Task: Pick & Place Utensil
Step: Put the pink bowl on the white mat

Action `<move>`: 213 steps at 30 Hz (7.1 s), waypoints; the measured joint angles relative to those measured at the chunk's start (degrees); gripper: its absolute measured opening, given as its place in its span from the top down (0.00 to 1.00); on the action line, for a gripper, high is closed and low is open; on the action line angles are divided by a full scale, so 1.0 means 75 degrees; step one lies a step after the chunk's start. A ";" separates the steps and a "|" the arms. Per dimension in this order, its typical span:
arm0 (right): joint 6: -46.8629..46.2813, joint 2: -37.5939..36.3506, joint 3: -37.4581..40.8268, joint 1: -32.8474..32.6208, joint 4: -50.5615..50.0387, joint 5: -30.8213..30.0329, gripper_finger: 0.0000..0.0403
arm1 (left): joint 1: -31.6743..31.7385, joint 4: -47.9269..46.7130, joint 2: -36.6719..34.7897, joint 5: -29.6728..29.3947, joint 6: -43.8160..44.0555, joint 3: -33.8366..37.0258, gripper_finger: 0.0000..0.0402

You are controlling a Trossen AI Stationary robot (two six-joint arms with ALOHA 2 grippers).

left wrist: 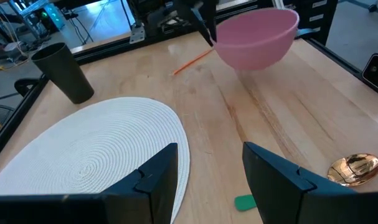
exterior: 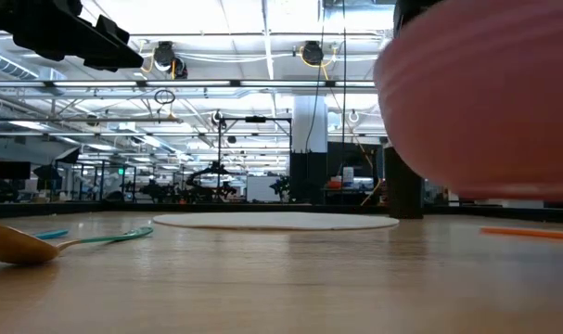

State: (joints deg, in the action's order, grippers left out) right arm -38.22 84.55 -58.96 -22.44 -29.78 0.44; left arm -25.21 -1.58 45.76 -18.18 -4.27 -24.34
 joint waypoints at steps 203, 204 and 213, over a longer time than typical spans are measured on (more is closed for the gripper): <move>0.1956 0.2080 -0.1194 0.5767 0.1917 -0.0049 0.70 | 0.0029 -0.0055 0.0000 0.0001 -0.0052 0.0000 0.54; 0.1986 0.2032 -0.1189 0.5767 0.1882 -0.0052 0.69 | 0.0029 -0.0055 0.0000 0.0001 -0.0052 0.0000 0.54; 0.2216 0.1413 -0.1200 0.5745 0.1584 -0.0051 0.69 | 0.0029 -0.0054 0.0000 0.0001 -0.0052 0.0000 0.54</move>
State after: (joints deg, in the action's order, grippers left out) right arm -21.59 95.15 -67.96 20.65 -17.90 0.06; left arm -24.99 -1.99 45.76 -18.17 -4.67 -24.34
